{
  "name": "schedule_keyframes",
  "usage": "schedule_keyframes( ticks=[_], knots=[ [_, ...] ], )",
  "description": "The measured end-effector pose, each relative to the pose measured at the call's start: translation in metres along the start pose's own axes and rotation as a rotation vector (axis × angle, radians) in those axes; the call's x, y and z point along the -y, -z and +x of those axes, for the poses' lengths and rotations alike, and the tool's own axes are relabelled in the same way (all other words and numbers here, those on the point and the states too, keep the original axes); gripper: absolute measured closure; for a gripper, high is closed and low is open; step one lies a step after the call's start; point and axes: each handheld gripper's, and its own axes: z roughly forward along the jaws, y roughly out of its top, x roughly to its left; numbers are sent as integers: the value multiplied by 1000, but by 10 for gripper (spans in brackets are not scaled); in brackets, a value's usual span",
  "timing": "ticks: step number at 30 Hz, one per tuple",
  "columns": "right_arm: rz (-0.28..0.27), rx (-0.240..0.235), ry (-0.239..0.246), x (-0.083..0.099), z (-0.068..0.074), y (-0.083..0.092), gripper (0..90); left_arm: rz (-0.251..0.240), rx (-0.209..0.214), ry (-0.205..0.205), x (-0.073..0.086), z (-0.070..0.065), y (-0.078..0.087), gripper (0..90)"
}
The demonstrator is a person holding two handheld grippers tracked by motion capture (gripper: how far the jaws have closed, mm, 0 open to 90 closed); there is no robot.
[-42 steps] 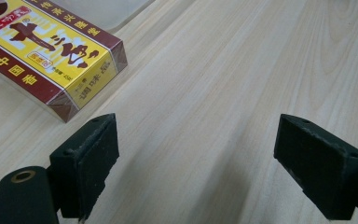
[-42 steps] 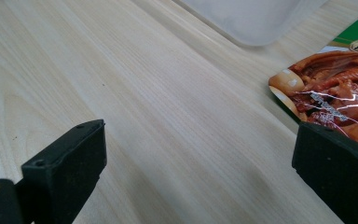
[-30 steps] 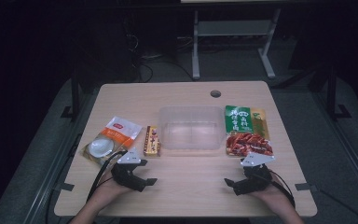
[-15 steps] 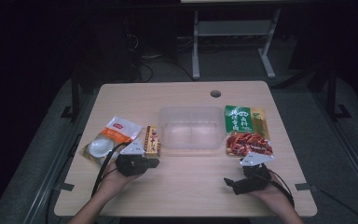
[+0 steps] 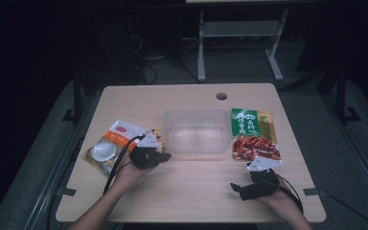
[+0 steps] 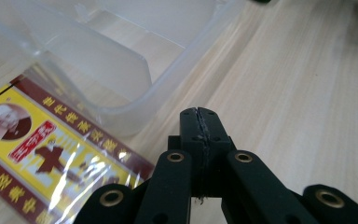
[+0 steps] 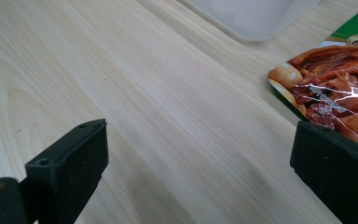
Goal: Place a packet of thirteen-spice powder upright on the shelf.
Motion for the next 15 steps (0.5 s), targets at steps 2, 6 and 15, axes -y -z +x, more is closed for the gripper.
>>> schedule_keyframes(
  ticks=[2,6,15],
  knots=[
    [3,-3,6,0,1,0,40,28,-7,-20,-1,1,-6,895],
    [1,-5,12,0,2,-1,41,47,-20,-20,1,2,-10,895],
    [-3,-13,15,0,2,1,44,73,-41,-3,5,8,-10,896]
  ],
)
